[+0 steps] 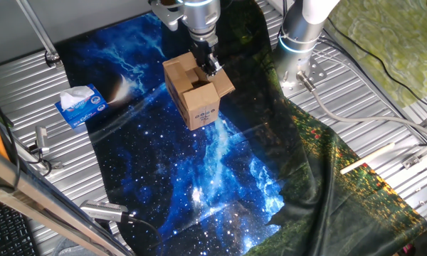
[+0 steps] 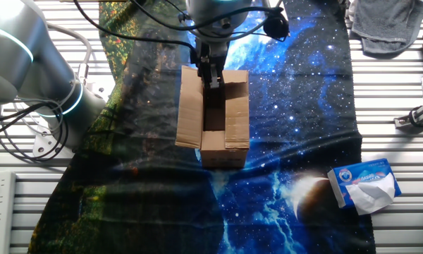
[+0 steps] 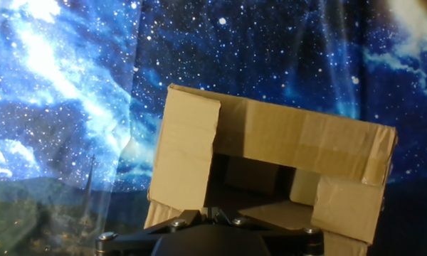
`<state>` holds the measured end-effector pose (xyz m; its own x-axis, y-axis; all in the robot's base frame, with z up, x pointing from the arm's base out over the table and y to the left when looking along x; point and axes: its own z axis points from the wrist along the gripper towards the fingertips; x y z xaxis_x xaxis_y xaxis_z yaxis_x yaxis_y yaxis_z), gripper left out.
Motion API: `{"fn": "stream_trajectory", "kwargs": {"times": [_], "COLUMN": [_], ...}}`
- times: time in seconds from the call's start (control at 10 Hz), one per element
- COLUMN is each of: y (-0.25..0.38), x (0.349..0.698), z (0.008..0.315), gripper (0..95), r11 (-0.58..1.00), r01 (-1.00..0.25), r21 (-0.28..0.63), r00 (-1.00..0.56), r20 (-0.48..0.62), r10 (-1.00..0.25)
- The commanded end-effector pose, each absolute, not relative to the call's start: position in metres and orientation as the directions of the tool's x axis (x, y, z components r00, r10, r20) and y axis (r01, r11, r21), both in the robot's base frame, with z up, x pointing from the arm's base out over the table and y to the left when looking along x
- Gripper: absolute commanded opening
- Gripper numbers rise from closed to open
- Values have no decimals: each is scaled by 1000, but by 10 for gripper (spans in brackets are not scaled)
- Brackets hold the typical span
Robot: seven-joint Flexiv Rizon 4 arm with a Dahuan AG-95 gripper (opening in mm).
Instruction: Cover the box
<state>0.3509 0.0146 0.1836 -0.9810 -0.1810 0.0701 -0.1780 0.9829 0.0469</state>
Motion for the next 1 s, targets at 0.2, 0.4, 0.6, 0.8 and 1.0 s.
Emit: {"fn": "stream_trajectory", "kwargs": {"times": [0.2, 0.4, 0.6, 0.8, 1.0], "y": [13, 11, 9, 9, 9], "x": [350, 350, 350, 350, 350], "z": [182, 178, 178, 178, 178], "gripper": [0, 0, 0, 0, 0], "r11": [982, 982, 982, 978, 974], "r01": [-184, -186, -189, -207, -225], "r21": [33, 36, 26, 26, 21], "r00": [-979, -979, -979, -975, -971], "r20": [80, 75, 78, 76, 78], "r10": [-186, -188, -191, -208, -226]}}
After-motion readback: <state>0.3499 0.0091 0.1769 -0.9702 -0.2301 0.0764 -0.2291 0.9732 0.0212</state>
